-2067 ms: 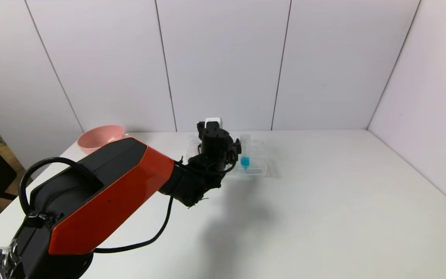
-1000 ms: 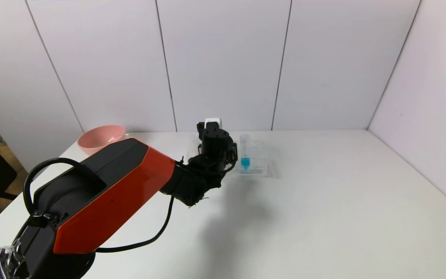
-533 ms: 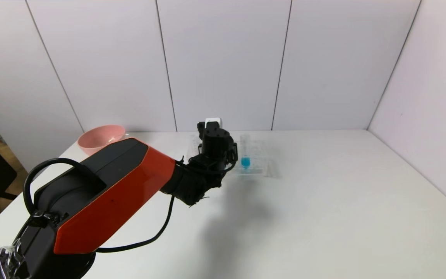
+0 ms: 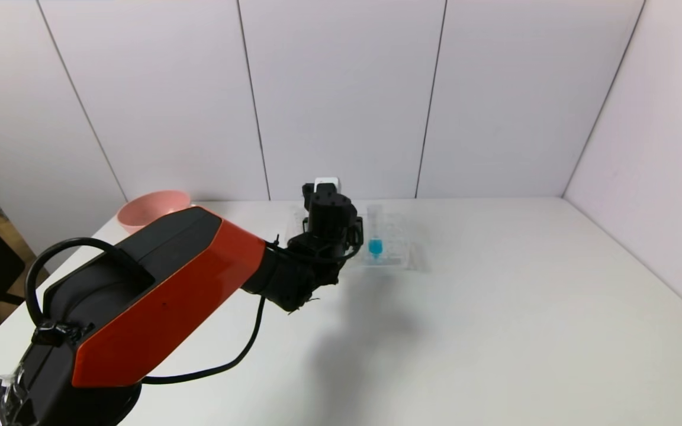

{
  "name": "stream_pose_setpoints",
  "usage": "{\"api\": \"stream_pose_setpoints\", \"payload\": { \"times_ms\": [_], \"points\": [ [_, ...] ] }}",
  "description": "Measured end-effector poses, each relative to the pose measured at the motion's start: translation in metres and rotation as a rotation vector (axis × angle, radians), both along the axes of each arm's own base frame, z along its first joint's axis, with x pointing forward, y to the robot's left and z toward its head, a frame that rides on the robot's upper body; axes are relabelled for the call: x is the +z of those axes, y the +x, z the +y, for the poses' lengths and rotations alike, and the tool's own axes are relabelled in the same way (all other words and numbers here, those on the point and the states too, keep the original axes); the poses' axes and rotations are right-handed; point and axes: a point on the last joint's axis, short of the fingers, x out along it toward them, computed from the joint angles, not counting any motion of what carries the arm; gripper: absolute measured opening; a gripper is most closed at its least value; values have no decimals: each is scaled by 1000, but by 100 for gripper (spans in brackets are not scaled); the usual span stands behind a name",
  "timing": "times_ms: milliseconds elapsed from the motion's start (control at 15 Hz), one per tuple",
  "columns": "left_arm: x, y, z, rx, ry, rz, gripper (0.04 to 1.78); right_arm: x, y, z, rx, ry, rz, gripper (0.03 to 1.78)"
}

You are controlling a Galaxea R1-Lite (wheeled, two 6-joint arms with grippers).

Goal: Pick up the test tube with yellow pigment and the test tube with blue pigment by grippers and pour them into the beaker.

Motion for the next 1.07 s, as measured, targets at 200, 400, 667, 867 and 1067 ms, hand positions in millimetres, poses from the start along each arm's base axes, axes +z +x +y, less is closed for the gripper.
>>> {"api": "stream_pose_setpoints", "payload": {
  "times_ms": [200,400,667,867,1067],
  "points": [
    [11,-5,-2,-6,12,-2,55,0,0,0,0,-1,0,171],
    [27,-9,-2,-9,17,-25,55,0,0,0,1,-1,0,171],
    [44,-13,-2,-15,21,-52,55,0,0,0,0,0,0,171],
    [55,-18,-2,-20,30,-68,55,0,0,0,0,-1,0,171],
    [66,-23,-3,-29,39,-74,55,0,0,0,0,0,0,171]
  ]
}}
